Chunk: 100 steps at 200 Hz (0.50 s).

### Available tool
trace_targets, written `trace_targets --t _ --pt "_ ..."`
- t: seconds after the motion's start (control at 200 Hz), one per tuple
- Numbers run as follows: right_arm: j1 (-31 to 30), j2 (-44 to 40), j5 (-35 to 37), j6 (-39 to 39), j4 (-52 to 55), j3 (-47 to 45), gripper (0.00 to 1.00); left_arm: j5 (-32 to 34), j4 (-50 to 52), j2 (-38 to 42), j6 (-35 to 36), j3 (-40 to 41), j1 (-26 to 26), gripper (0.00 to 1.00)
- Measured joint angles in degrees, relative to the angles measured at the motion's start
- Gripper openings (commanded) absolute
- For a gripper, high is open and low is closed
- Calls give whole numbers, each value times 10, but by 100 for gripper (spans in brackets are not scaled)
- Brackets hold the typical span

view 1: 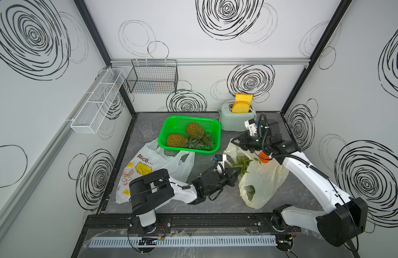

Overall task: Place the pineapple into a plastic bag & tie a knot
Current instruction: Place the pineapple in the plastic bag.

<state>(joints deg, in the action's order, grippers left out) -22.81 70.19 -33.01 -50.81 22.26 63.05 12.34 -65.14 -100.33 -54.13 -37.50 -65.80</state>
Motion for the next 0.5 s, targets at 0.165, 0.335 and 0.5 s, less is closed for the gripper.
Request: trace_targets --t 0.165,0.335,0.5 --pt "0 0 11 14 9 0 0 50 -55 -11 -6 47 8 0" --pt "6 0 34 44 42 0 0 81 -70 -11 -6 95 23 0" --pt "2 0 31 48 44 0 0 89 -73 -14 -5 90 23 0"
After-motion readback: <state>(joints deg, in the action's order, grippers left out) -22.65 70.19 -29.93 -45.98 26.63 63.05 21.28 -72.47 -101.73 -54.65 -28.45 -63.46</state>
